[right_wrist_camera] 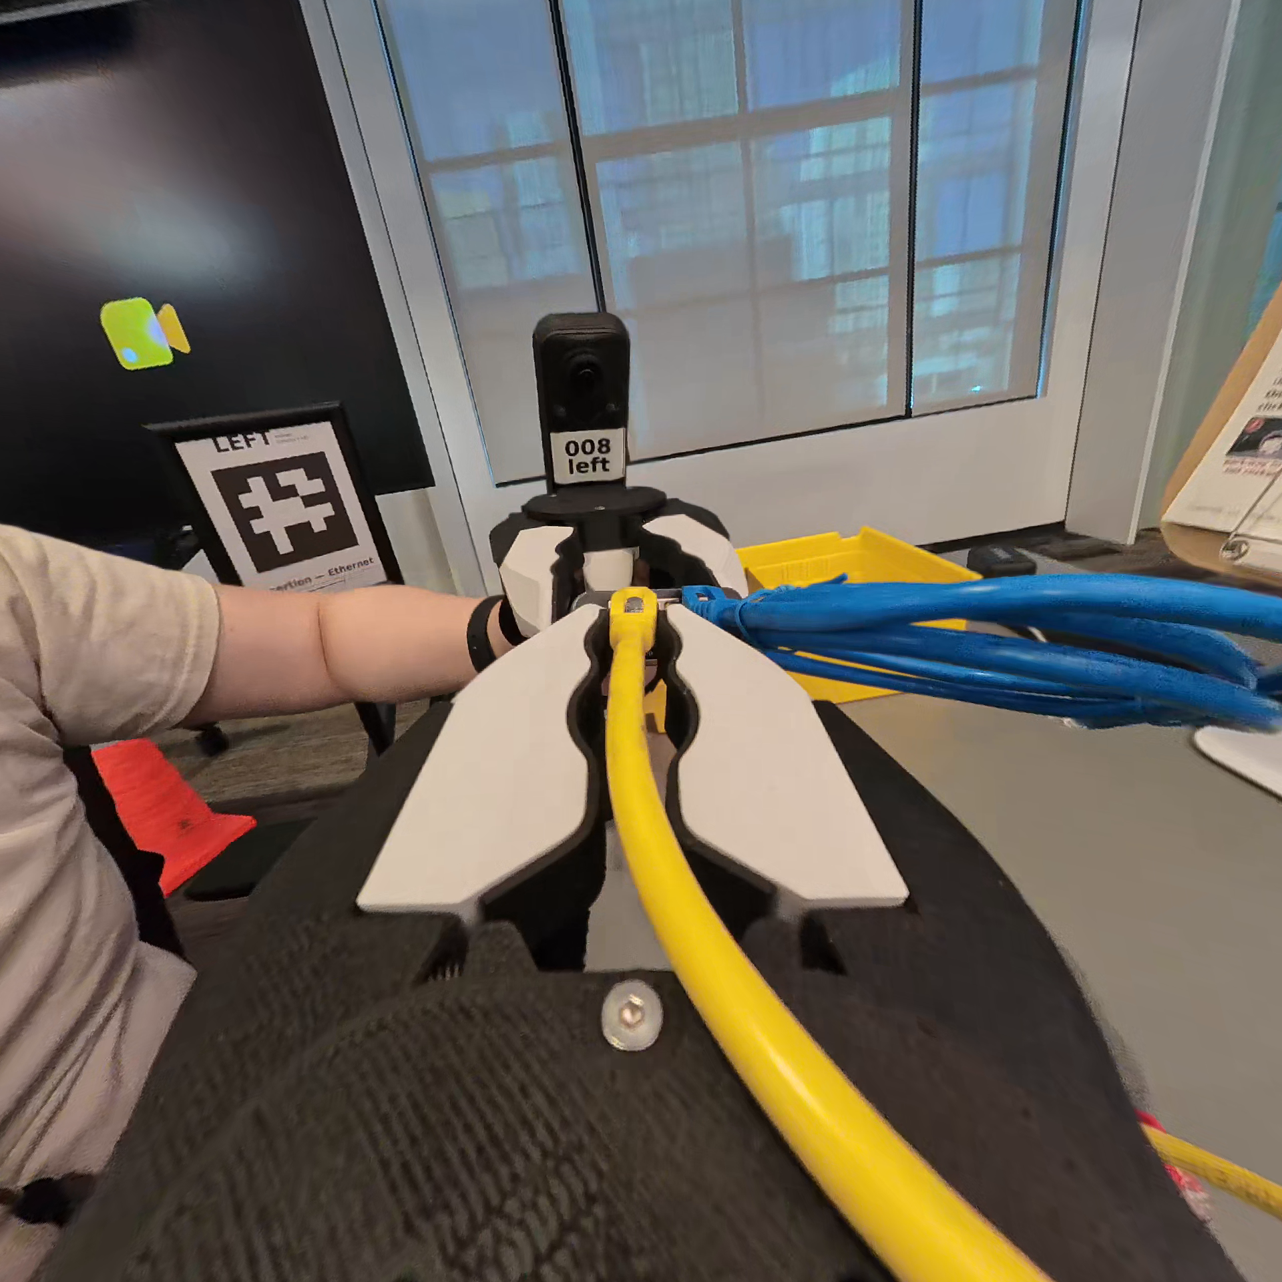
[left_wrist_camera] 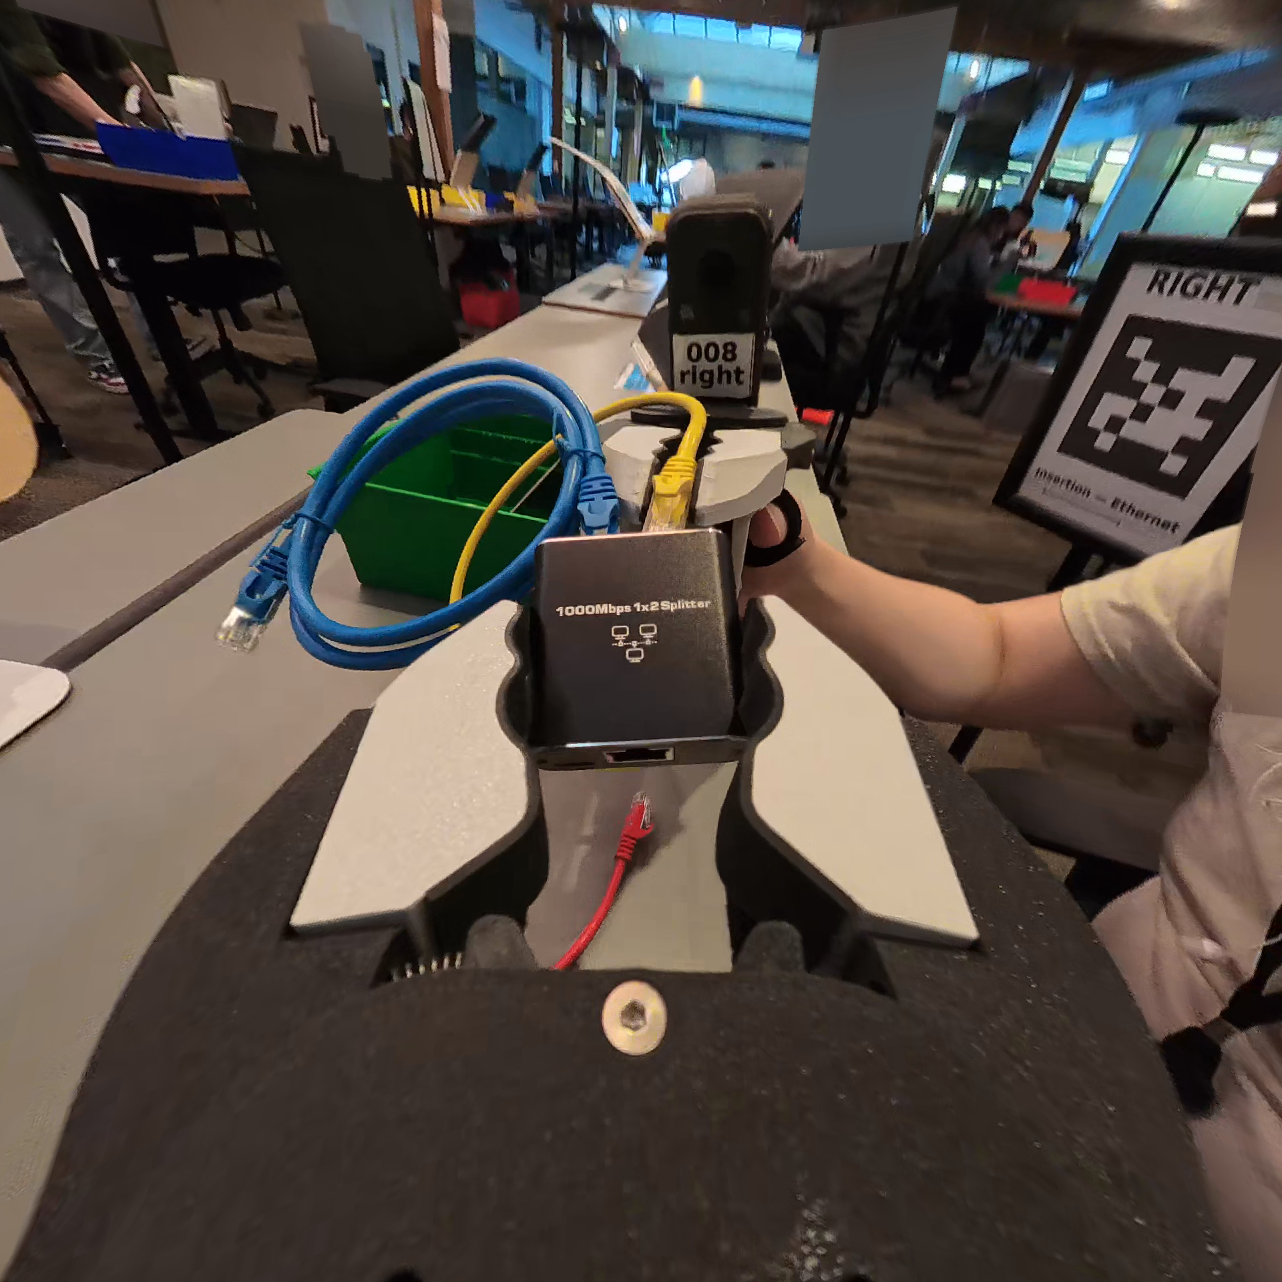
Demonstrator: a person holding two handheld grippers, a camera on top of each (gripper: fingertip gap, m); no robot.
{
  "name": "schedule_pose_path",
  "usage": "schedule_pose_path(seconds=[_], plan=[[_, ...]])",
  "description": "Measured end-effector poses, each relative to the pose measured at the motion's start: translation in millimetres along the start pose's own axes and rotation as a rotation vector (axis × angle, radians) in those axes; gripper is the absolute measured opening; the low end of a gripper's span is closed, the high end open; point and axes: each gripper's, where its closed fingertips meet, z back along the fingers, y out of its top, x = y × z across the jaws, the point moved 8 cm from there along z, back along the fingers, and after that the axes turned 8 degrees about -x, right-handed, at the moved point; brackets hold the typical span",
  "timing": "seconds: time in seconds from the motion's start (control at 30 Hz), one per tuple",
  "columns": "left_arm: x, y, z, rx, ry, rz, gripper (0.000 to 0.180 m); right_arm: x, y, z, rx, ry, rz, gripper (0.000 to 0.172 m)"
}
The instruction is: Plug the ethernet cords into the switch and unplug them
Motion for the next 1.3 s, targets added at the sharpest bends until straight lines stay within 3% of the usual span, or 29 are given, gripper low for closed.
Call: schedule_pose_path(seconds=[0.23,0.4,0.57,0.83,1.3], plan=[[-1,-20,2,0.1,-0.013,0.044,0.058,0,-4,-5,-0.081,0.007,-0.015,0.014],[-2,-33,0,0.177,-0.037,0.08,0.058,-5,-4,-8,-0.164,0.034,-0.028,0.027],[-2,-42,-2,0.258,-0.074,0.091,0.058,-6,-1,-9,-0.228,0.01,-0.044,0.02],[-4,-49,2,0.302,-0.088,0.1,0.058,-11,1,-16,-0.297,-0.009,-0.029,0.026],[-10,-54,7,0.337,-0.098,0.133,0.058,-7,2,-20,-0.348,-0.066,-0.004,0.023]])
